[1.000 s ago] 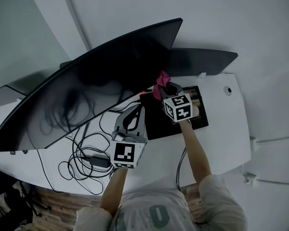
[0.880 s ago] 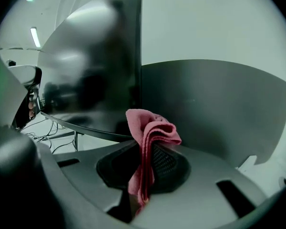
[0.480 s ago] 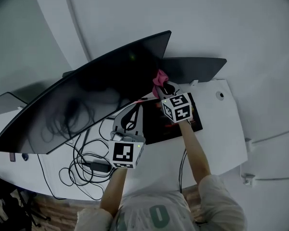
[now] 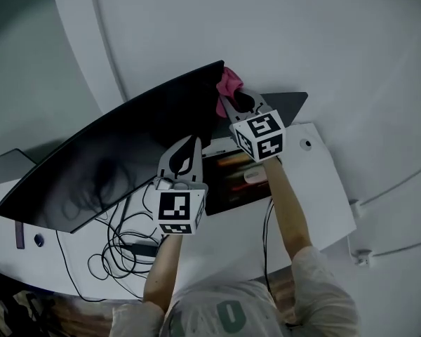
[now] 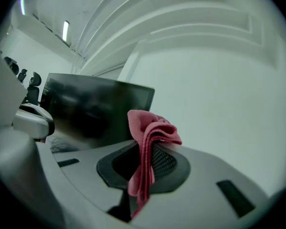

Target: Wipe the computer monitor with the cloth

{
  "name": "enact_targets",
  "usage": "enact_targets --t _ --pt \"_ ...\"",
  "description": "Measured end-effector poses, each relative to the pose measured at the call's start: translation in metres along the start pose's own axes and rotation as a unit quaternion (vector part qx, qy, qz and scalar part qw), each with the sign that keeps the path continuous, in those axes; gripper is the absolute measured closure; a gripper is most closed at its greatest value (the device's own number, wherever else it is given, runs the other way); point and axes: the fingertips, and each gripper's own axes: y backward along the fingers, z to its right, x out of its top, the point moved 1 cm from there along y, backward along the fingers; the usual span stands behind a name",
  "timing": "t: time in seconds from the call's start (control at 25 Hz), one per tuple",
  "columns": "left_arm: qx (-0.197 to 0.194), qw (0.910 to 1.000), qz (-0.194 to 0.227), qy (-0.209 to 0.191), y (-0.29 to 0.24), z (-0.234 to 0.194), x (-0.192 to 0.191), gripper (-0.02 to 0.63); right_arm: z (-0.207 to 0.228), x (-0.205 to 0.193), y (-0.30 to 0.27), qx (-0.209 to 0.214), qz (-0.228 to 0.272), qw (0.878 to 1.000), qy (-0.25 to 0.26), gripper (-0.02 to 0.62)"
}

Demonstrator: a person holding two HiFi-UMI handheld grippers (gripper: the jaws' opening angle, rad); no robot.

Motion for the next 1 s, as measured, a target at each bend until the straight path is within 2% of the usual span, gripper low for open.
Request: enact_targets --t 0.28,0.72,0.84,1.0 --pt "-0.004 0.9994 0.024 -0.024 0.004 0.003 0.037 0.592 0.006 0.062 0.013 -0.015 0.039 0.998 0.046 0.545" --pt "0.004 0.9986 0.046 -0.024 0.006 -0.002 0.064 0.592 0.009 0.076 0.013 -0.023 0.04 0.996 0.074 0.545" --pt "0.009 0.9985 0.048 -0.023 0.013 -0.002 0.068 0.592 0.007 0.096 0.03 -0.045 0.083 0.994 0.059 0.545" --pt "0.015 0.9967 0.076 -0.025 0.031 -0.003 0.086 0.592 -0.024 0.152 0.085 -0.061 0.189 0.978 0.054 0.545"
